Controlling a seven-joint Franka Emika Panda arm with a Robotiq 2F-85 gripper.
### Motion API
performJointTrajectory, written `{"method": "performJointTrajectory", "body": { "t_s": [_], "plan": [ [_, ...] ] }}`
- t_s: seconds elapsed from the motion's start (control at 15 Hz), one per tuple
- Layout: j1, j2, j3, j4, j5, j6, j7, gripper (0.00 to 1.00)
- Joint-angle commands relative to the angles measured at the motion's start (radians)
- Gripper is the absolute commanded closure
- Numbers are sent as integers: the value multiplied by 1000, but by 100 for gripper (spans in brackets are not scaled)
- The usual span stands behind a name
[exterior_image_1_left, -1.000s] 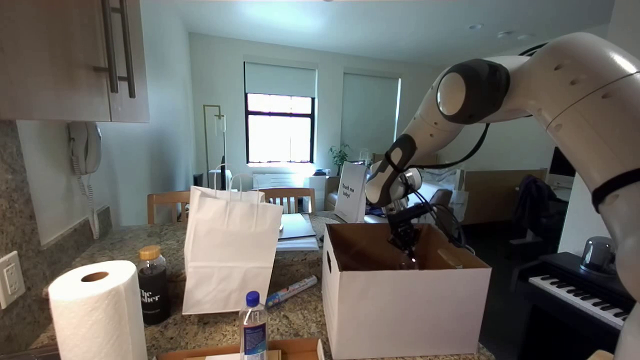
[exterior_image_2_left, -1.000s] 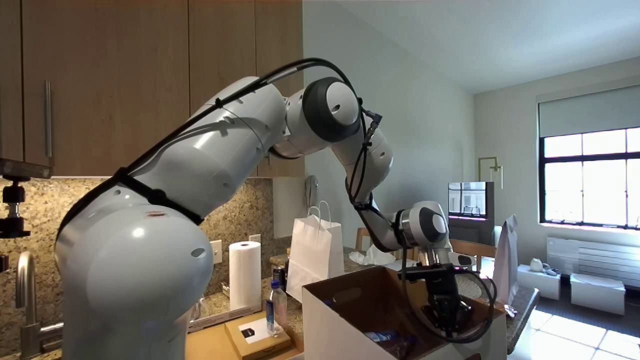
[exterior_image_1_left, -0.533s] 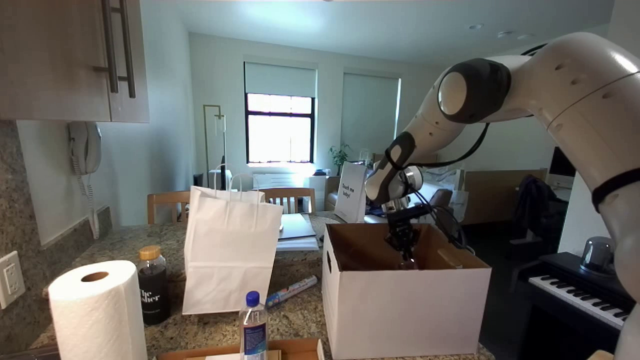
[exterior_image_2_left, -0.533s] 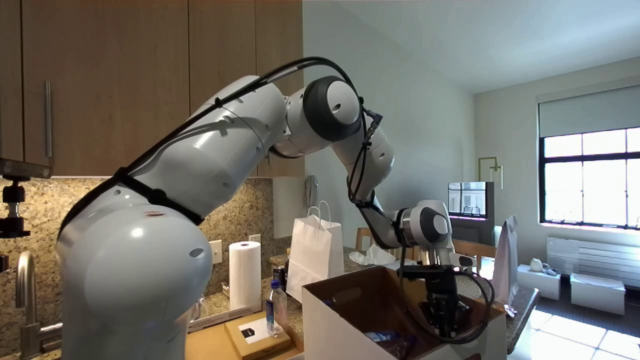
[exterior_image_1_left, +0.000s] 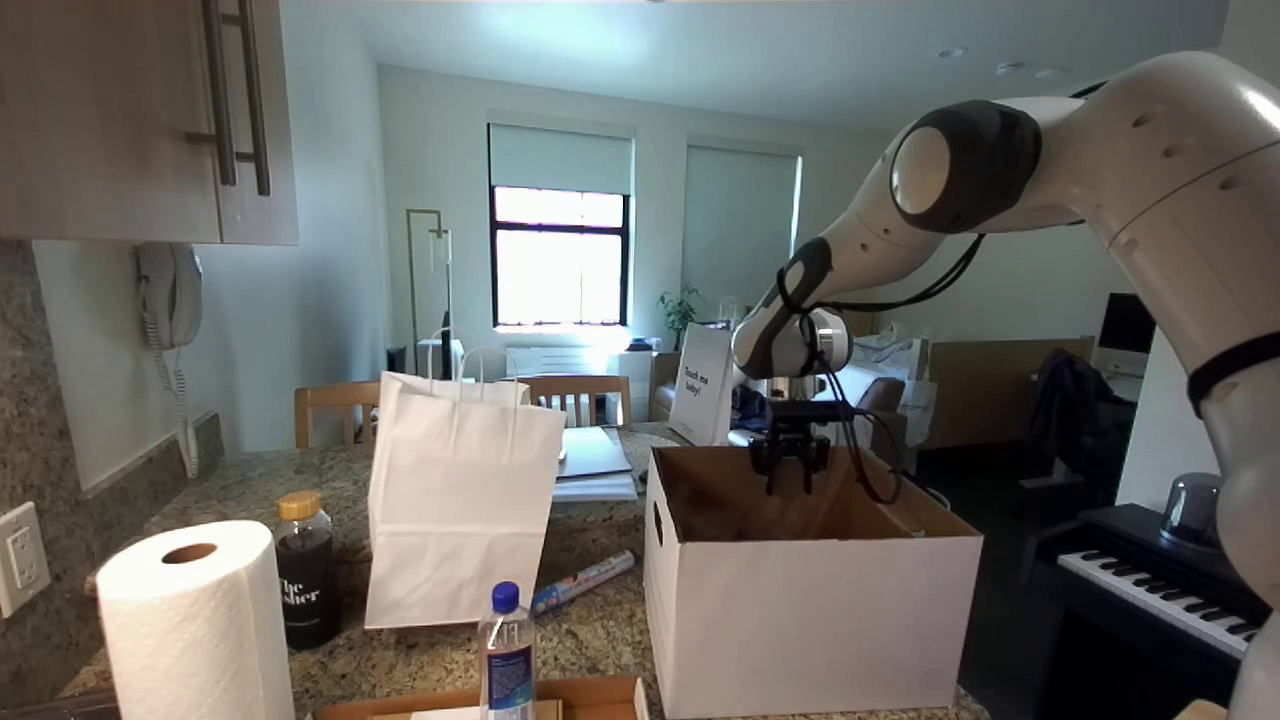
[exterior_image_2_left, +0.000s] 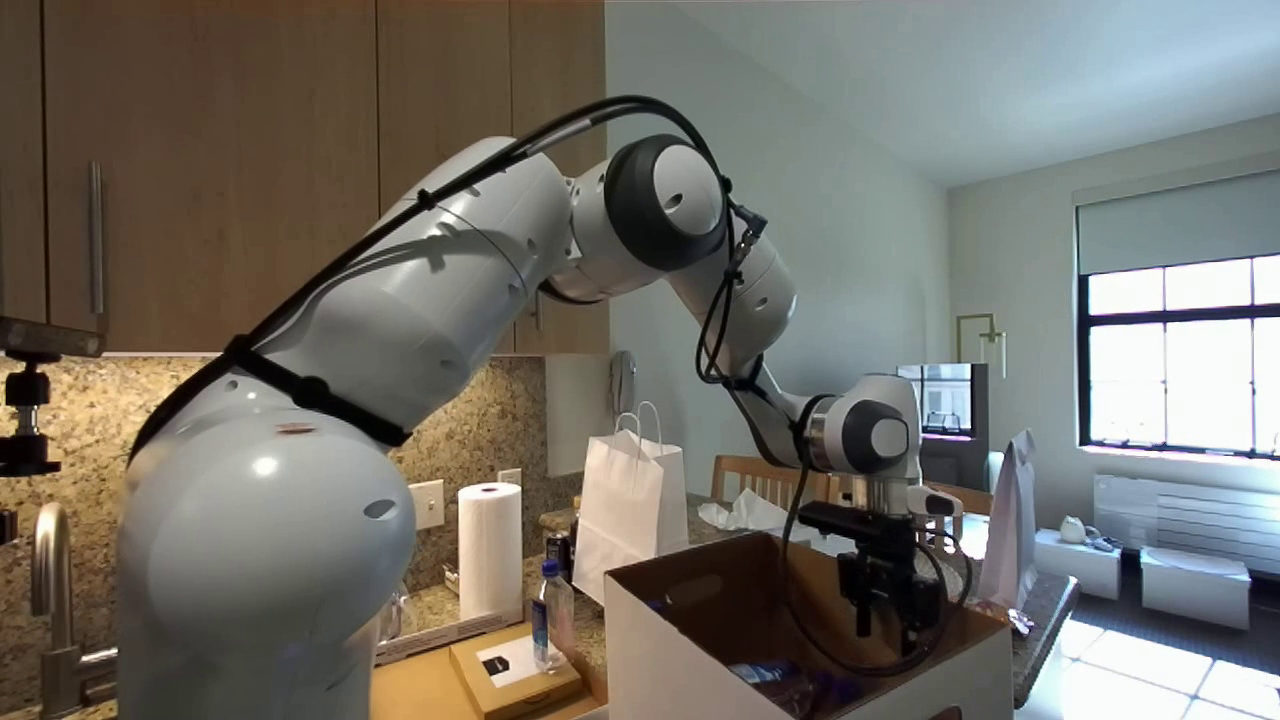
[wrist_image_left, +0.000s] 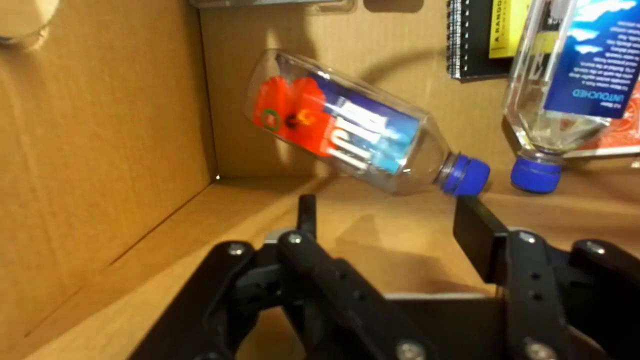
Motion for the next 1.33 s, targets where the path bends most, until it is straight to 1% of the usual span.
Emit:
{"method": "performJointTrajectory", "body": {
  "t_s": [0.0, 0.27, 0.53, 0.93, 1.2, 1.27],
  "plan": [
    [-17, -27, 5, -1, 34, 41, 22, 1],
    [-14, -24, 5, 19, 22, 13, 12, 0],
    [5, -35, 15, -15, -1, 3, -15, 0],
    [22, -82, 58, -108, -12, 7, -101, 0],
    [62, -52, 71, -148, -29, -8, -85, 0],
    [81, -52, 70, -174, -42, 23, -71, 0]
  ]
}}
